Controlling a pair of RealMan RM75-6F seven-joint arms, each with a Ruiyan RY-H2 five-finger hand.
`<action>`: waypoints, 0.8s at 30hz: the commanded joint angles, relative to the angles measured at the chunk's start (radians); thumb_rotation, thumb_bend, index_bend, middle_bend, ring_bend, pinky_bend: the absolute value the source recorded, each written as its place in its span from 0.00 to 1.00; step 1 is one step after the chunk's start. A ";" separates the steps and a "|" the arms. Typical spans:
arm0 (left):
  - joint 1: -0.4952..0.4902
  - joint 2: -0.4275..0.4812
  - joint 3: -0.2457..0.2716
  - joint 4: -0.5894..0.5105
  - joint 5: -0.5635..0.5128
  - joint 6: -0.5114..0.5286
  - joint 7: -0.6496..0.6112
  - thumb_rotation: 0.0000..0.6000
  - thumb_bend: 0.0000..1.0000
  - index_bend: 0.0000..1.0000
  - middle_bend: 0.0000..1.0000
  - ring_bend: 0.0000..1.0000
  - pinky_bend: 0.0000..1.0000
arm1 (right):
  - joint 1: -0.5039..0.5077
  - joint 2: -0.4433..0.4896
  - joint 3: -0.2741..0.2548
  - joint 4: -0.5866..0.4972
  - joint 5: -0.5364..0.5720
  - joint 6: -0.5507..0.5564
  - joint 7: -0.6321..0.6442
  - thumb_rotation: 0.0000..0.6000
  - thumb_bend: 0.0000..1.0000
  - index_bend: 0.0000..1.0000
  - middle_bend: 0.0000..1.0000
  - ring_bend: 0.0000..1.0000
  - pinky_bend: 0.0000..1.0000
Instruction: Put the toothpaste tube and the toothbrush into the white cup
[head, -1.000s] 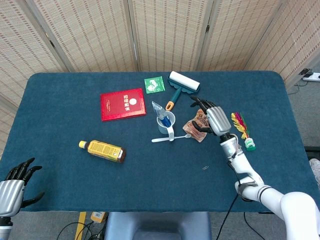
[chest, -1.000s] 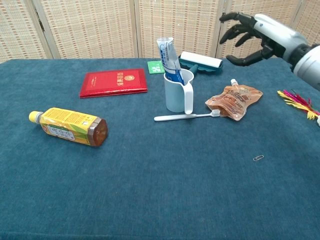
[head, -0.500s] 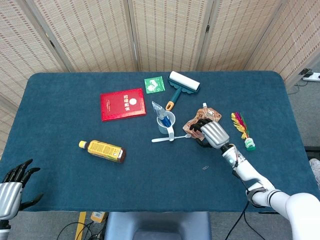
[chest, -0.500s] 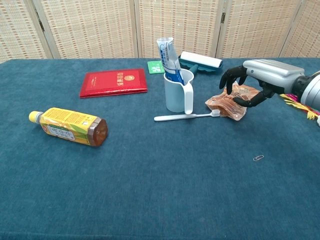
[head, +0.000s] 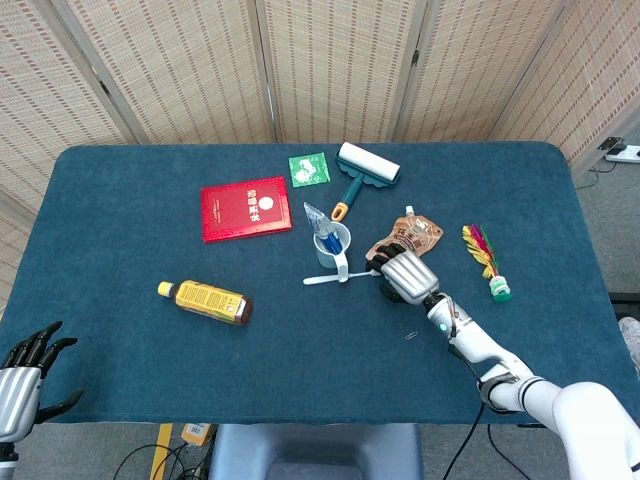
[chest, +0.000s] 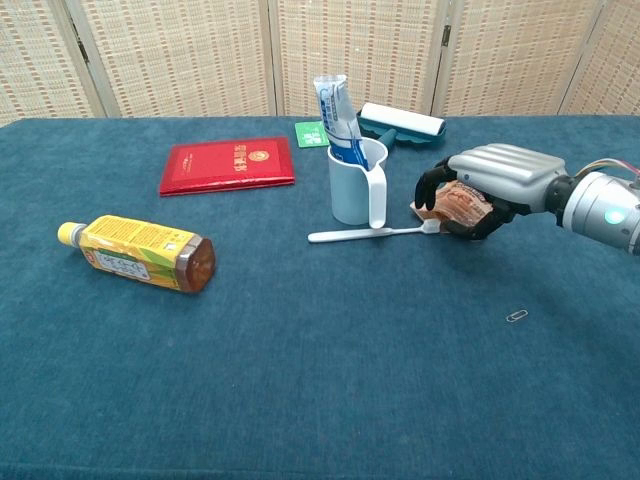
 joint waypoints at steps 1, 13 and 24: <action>0.001 0.001 0.002 0.002 0.000 -0.001 -0.002 1.00 0.22 0.27 0.11 0.14 0.20 | 0.014 -0.026 0.003 0.033 0.002 -0.021 -0.004 1.00 0.40 0.36 0.35 0.18 0.22; 0.008 0.003 0.002 0.008 -0.006 0.000 -0.013 1.00 0.22 0.27 0.11 0.14 0.20 | 0.055 -0.094 0.000 0.129 -0.007 -0.064 0.005 1.00 0.41 0.36 0.35 0.17 0.22; 0.005 0.003 0.002 0.011 -0.008 -0.009 -0.012 1.00 0.22 0.27 0.11 0.14 0.20 | 0.064 -0.133 -0.013 0.198 -0.009 -0.089 0.023 1.00 0.41 0.36 0.35 0.17 0.22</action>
